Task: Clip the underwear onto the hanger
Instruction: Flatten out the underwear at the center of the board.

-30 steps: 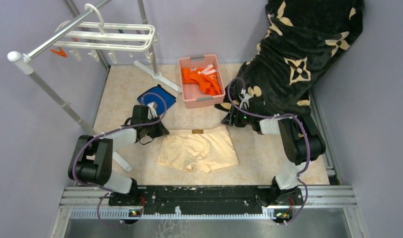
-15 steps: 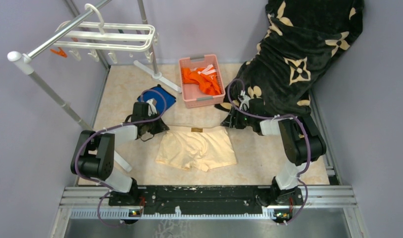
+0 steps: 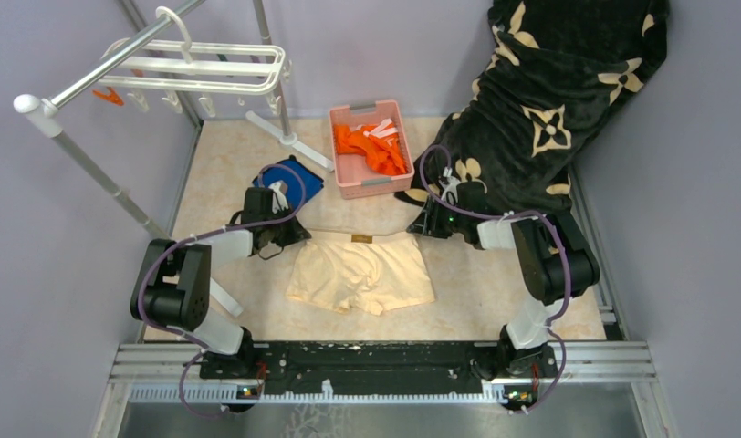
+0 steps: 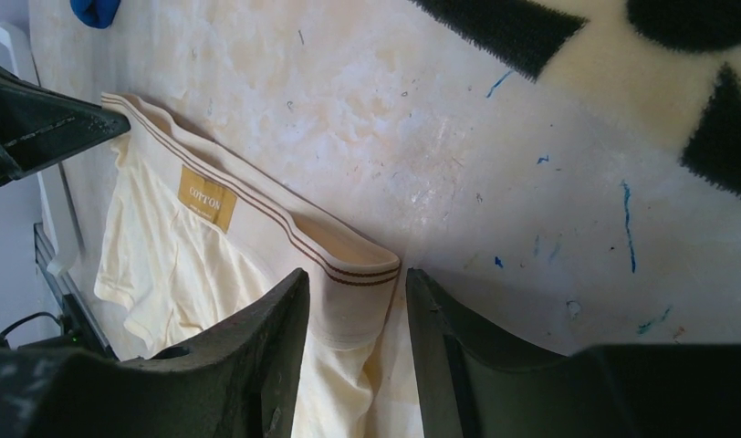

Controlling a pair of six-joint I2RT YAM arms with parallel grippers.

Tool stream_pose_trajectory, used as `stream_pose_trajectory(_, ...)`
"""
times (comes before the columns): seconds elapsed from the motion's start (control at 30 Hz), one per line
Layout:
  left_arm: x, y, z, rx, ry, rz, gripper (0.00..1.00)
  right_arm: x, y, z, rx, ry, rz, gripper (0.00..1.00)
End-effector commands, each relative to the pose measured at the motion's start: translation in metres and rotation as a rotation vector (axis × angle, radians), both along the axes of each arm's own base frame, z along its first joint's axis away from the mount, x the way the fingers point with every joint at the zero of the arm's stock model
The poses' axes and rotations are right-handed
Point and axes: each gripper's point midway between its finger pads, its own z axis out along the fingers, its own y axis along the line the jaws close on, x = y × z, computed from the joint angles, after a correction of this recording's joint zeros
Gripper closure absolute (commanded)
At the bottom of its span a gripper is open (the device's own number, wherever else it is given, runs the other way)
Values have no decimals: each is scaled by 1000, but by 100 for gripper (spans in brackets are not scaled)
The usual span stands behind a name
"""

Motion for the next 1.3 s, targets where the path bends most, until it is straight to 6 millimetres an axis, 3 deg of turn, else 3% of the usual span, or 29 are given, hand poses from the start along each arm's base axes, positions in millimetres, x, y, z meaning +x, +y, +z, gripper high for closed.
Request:
stream_pose_trajectory(0.0,-24,26,-37,107,137,53,100,-22,-5,-31,-67,129,-11,56)
stream_pose_trajectory(0.3,-24,26,-36,105,134,51,100,-27,5,-35,-46,143,6,60)
stream_pose_trajectory(0.47,-24,26,-35,103,131,50,100,-22,1,-33,-66,117,-26,72)
stream_pose_trajectory(0.67,-25,24,-31,89,123,45,100,-14,-21,-25,-148,32,-126,94)
stream_pose_trajectory(0.8,-28,13,-27,35,126,7,100,-13,-42,-17,-247,4,-190,100)
stream_pose_trajectory(0.97,-50,0,-28,-20,170,-7,100,-30,-64,-20,-345,36,-229,100)
stream_pose_trajectory(1.27,-106,-25,-33,49,262,37,100,-78,-80,-15,-371,102,-232,100)
